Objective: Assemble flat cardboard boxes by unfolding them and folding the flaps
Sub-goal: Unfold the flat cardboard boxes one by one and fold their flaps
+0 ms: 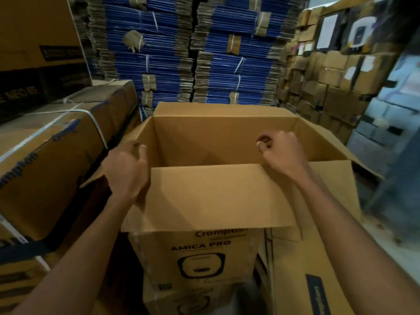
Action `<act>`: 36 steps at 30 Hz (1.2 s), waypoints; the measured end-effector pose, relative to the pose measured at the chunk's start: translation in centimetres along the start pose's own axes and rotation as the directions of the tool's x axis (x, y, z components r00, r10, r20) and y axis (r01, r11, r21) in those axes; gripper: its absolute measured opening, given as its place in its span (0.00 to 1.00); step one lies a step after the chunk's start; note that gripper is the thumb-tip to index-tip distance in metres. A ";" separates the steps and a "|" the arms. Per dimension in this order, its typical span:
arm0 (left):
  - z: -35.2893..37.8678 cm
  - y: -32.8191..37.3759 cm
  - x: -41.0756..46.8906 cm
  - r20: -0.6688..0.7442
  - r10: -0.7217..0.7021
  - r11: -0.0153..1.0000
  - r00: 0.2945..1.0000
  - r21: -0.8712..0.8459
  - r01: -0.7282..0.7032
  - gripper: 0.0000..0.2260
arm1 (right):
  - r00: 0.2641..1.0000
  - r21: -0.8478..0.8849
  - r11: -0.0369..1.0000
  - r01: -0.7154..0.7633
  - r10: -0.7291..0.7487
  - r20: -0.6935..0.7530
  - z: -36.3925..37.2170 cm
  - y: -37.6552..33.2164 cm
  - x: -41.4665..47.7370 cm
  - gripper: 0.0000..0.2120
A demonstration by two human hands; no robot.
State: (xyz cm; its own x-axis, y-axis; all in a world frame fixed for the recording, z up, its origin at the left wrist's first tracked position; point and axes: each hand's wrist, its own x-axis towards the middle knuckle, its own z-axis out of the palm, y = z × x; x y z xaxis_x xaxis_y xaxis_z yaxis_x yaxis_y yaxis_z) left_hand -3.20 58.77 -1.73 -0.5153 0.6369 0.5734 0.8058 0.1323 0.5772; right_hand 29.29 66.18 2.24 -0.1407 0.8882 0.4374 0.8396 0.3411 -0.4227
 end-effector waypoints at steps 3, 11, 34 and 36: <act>0.7 -2.1 -2.7 0.025 0.140 0.990 0.990 -0.034 -0.139 0.25 | 0.988 -0.052 0.999 0.013 -0.021 -0.155 -0.8 3.2 -4.7 0.11; 0.9 -6.3 -10.4 0.173 -0.508 0.554 0.844 -0.685 0.474 0.20 | 0.848 0.476 0.827 -0.299 0.459 -0.265 -1.0 14.8 -13.3 0.23; -1.6 -3.7 -6.4 0.510 -0.269 0.582 0.817 -0.590 0.560 0.26 | 0.868 0.785 0.487 -0.384 0.481 0.126 1.5 15.7 -9.0 0.31; -3.0 -2.5 -5.0 0.456 -0.239 0.584 0.857 -0.638 0.502 0.25 | 0.888 0.748 0.555 -0.363 0.449 0.098 -0.1 15.0 -6.9 0.30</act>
State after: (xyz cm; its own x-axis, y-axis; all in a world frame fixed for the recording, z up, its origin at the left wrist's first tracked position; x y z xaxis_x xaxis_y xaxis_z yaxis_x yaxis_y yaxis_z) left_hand -3.50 52.97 -4.30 -0.5010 0.8609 0.0887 0.0262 -0.0874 0.9958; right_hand 42.88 65.12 -7.02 0.2008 0.9721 0.1212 0.1248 0.0973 -0.9874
